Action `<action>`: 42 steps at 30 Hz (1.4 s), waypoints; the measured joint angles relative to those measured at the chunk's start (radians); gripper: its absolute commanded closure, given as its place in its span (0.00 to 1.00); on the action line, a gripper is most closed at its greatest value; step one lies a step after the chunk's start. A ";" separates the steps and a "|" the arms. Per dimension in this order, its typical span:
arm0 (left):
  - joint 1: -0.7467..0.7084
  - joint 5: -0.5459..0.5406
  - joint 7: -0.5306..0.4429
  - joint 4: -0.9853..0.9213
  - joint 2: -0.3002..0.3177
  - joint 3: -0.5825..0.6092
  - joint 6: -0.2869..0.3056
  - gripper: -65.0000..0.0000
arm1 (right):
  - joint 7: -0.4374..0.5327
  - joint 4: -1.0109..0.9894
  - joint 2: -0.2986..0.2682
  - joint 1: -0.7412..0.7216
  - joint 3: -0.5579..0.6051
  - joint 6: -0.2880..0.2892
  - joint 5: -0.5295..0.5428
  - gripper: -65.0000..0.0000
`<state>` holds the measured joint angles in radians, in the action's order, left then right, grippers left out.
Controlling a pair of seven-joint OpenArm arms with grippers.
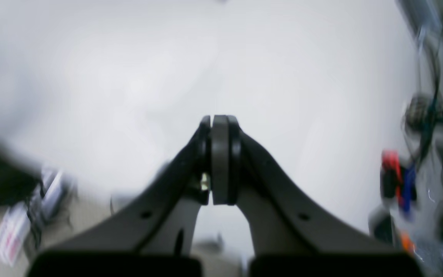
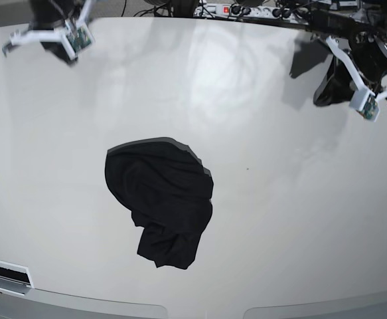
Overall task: Layout the t-shirt on the table in an organized manner, then fold the t-shirt properly
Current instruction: 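Move the right gripper down onto the crumpled black t-shirt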
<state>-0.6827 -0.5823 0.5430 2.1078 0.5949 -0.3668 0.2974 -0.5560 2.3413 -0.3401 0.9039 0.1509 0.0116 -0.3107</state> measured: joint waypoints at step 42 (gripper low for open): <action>0.633 0.093 -0.124 -0.524 -0.027 0.406 0.029 1.00 | 0.062 -0.794 0.111 -1.038 0.003 0.597 0.579 1.00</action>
<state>-0.0498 -0.4889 0.4191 1.5837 0.5674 0.0395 0.3264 -0.4942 1.5475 -0.2291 -0.1337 0.1543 0.6083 0.2680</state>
